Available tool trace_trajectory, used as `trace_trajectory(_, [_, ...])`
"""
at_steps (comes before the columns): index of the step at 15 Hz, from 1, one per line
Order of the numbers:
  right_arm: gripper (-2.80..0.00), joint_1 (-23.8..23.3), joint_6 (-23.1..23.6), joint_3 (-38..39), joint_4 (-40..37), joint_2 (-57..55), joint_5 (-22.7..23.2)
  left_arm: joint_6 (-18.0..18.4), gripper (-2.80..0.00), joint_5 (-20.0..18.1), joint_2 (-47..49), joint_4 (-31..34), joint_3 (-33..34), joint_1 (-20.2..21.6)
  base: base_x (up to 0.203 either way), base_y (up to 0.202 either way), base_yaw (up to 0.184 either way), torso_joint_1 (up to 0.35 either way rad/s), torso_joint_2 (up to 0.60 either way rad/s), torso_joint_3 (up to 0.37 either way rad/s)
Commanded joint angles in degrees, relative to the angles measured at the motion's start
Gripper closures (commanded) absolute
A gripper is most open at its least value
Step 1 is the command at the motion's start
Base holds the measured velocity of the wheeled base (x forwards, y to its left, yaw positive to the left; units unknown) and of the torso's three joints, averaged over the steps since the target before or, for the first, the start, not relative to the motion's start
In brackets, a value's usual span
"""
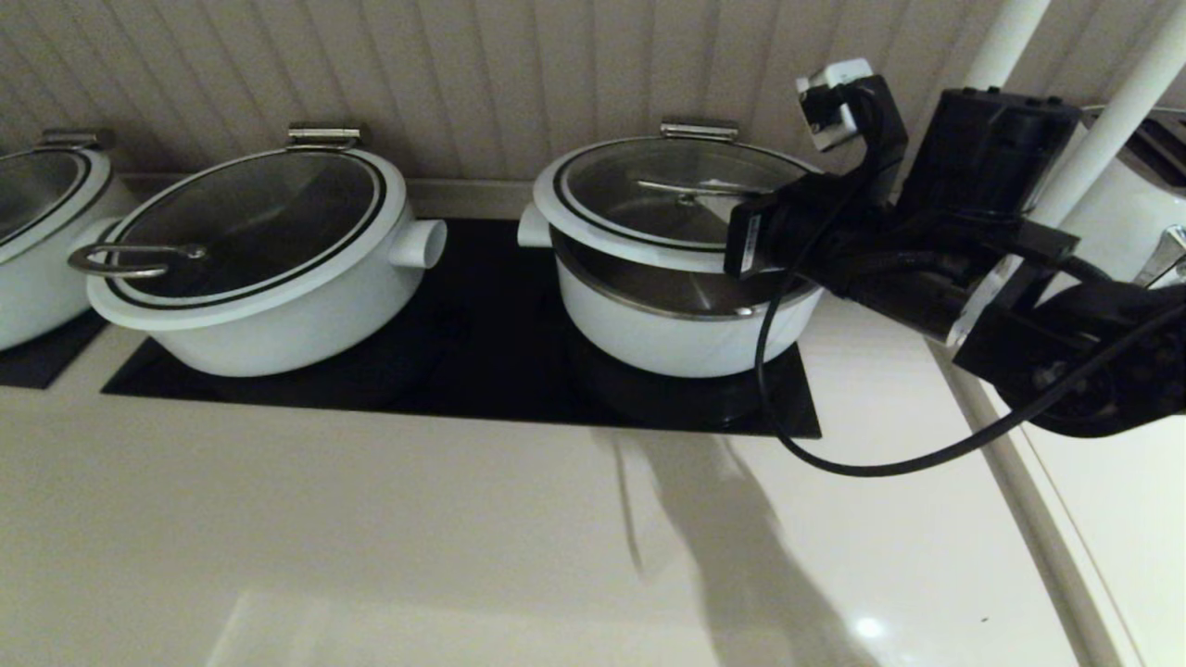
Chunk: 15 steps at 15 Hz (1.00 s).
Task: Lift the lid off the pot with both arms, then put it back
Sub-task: Hold the pot lid with the left arm
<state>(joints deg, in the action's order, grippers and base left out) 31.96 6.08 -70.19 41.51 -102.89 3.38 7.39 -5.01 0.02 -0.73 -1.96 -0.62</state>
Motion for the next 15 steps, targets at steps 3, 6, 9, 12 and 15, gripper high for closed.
trace_trajectory(3, [0.00,-0.1,0.1,-0.4,0.2,0.2,0.1,0.3,0.00,-6.0,1.9,2.9,-7.0,0.0,0.000,0.000,0.000,0.000,0.00,0.000])
trace_trajectory(6, [0.00,-0.1,0.1,-1.1,0.2,0.2,0.0,0.3,0.00,-6.9,9.6,2.8,-11.7,0.0,0.000,0.000,0.000,0.000,0.00,0.000])
trace_trajectory(9, [0.00,-0.1,0.1,-1.9,0.2,0.2,0.0,0.2,0.00,-7.7,21.1,-2.0,-16.2,-0.1,0.000,0.000,0.000,0.000,0.00,0.000])
trace_trajectory(12, [0.00,-0.1,0.1,-2.1,-0.5,0.2,0.0,0.1,0.00,-9.3,33.6,-12.3,-19.4,-0.2,0.000,0.000,0.000,0.000,0.00,0.000])
trace_trajectory(15, [0.00,-0.1,0.1,-2.3,-0.5,-0.1,0.1,0.1,0.00,-10.9,44.3,-19.7,-23.3,-2.7,0.000,0.000,0.000,0.000,0.00,0.000])
